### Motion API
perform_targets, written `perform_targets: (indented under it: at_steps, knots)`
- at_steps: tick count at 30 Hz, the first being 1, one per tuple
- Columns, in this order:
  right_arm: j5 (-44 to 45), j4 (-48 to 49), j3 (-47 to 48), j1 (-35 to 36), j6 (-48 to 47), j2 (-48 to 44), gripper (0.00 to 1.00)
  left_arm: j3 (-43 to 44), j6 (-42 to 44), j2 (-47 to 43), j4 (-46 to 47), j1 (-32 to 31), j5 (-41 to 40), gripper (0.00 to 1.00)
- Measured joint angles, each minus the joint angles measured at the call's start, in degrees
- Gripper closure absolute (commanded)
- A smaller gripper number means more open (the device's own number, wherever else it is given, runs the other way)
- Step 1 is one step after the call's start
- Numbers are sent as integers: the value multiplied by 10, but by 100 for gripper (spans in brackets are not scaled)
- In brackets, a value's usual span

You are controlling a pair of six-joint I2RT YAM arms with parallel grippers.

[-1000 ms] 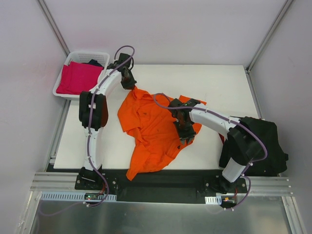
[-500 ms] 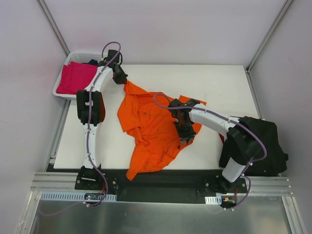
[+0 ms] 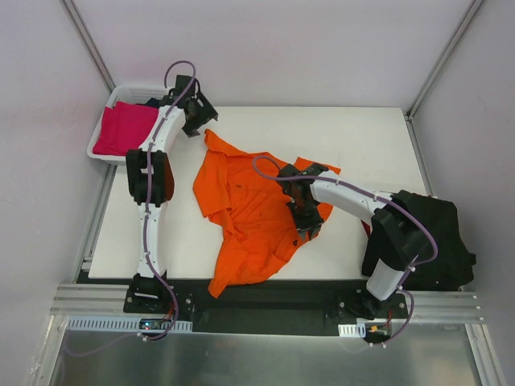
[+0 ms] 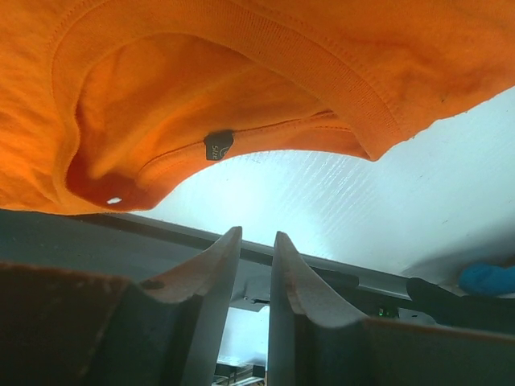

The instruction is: Fold and stack the t-shirts

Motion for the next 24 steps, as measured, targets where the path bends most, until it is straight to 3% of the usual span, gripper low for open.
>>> perform_targets:
  at_steps: [8,14,19,21,24]
  knots:
    - [-1,0,0,0,1,0,74,-17,-5,-3,5,3,13,4]
    - [-3,3,0,0,4,0,74,-157,7,-61,22,-27,31,14]
    - [-3,8,-2,3,10,0,74,-273,7,-103,49,-66,48,45]
    - [-3,13,-11,7,14,-4,74,-284,9,-103,55,-69,49,46]
    - [-3,12,-33,9,20,-15,74,-285,14,-104,63,-64,48,36]
